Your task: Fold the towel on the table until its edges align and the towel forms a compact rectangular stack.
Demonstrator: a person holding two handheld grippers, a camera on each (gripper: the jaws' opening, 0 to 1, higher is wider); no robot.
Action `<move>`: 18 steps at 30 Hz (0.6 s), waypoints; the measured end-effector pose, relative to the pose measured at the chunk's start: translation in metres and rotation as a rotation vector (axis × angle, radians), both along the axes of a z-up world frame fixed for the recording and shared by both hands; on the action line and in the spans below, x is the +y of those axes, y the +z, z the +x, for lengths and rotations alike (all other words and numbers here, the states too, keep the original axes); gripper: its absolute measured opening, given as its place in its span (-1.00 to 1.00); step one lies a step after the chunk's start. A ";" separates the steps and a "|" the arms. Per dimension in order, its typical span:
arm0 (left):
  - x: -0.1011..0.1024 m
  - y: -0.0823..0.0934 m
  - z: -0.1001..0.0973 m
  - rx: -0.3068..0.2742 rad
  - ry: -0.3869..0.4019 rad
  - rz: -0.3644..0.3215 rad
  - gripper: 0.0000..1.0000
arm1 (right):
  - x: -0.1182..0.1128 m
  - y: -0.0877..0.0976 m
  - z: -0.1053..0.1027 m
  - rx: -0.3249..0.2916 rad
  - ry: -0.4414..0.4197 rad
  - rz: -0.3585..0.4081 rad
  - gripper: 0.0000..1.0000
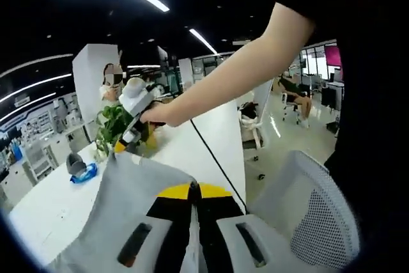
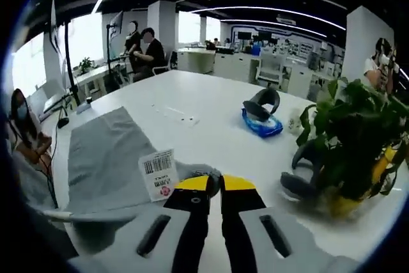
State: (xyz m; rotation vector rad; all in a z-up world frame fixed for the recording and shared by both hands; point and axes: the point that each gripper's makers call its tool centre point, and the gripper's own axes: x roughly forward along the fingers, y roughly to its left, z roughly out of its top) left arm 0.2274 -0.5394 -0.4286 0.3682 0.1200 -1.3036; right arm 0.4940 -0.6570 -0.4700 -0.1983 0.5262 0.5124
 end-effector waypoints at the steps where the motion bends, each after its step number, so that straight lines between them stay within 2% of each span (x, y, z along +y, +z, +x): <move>1: -0.003 0.004 -0.003 -0.004 -0.011 -0.010 -0.95 | -0.002 0.008 -0.002 -0.012 0.029 -0.035 -0.94; 3: -0.007 0.010 -0.005 -0.007 -0.022 -0.025 -0.95 | -0.006 0.020 -0.002 -0.033 0.054 -0.070 -0.94; 5: -0.012 0.019 -0.007 -0.009 -0.029 -0.047 -0.95 | -0.009 0.038 -0.002 -0.052 0.063 -0.074 -0.94; 8: -0.021 0.036 -0.006 -0.009 -0.026 -0.086 -0.95 | -0.016 0.066 0.001 -0.078 0.070 -0.074 -0.94; 11: -0.028 0.054 -0.004 -0.002 -0.011 -0.128 -0.95 | -0.024 0.085 0.004 -0.100 0.076 -0.101 -0.94; 18: -0.044 0.102 -0.008 -0.032 -0.023 -0.217 -0.95 | -0.036 0.112 0.003 -0.115 0.088 -0.101 -0.94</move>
